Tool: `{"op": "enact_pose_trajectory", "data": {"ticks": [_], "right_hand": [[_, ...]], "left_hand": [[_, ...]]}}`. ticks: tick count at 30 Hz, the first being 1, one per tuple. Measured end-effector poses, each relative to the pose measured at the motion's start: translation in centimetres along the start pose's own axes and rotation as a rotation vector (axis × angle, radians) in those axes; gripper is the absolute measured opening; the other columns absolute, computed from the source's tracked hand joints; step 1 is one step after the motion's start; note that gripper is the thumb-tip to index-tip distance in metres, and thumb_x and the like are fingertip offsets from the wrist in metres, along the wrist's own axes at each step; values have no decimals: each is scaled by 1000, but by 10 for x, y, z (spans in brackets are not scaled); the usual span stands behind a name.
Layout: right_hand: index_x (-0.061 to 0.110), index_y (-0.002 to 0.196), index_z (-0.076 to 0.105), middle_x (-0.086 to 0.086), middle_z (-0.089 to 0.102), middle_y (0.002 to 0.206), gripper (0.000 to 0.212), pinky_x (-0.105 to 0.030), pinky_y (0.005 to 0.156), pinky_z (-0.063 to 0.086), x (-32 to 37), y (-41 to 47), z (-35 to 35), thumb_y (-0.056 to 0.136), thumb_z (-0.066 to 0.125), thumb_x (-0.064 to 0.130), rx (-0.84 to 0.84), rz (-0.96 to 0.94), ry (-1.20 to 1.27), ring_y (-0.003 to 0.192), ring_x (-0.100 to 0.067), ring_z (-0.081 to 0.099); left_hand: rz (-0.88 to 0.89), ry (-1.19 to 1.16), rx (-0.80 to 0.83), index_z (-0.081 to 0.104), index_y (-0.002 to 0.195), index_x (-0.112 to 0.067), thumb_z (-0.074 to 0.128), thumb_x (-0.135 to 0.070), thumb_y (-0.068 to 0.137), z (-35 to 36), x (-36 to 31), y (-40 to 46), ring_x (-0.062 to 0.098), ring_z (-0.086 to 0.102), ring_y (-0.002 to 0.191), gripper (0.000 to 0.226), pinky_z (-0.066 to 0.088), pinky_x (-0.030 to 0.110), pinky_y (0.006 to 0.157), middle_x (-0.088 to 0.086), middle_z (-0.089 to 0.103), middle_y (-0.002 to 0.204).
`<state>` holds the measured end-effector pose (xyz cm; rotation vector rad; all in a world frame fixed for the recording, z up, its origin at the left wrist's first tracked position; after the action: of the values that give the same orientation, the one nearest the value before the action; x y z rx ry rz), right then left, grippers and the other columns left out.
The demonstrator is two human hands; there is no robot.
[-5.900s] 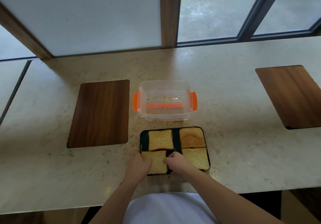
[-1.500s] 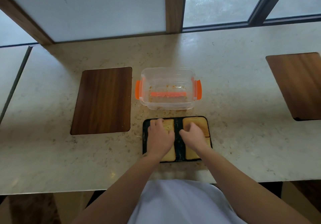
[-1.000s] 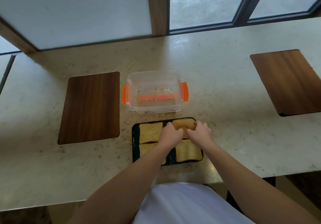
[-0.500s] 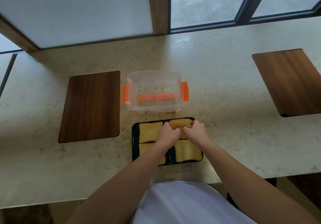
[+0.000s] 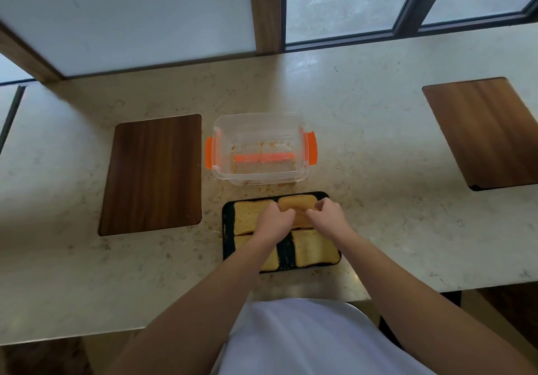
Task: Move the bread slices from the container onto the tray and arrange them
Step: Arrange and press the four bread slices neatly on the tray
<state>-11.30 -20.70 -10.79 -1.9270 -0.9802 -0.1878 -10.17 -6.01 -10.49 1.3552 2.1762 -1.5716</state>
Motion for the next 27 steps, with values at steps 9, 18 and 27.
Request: {"op": "enact_pose_trajectory", "data": {"ticks": [9,18,27], "right_hand": [[7,137,50,-7,55,124,52,-31,70,48,-57,-25,-11,90,58,27,-31,-46,-68,89,-13,56],[7,137,50,-1,49,110,51,-19,56,40,-76,-38,-5,90,61,25,-38,-78,-94,74,-3,50],[10,140,48,-7,57,130,53,-17,57,36,-74,-40,3,91,62,25,-35,-65,-26,82,-4,52]], "left_hand": [[-54,-159,160,49,135,-15,55,-33,91,5,34,-27,18,60,102,47,53,44,95,-1,59,107],[-53,-146,192,56,124,-15,58,-32,87,21,47,-38,25,67,97,41,56,48,92,6,68,101],[-52,-164,211,53,103,-28,58,-34,85,29,45,-39,17,63,95,19,55,45,93,-1,63,101]]}}
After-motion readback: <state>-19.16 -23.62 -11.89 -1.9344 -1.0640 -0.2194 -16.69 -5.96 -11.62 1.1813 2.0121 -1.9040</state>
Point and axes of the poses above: each hand's wrist, its own y-axis towards the middle knuckle, its own z-axis out of the palm, x = y × z, the point moved 2 cm from there along y, towards the middle knuckle
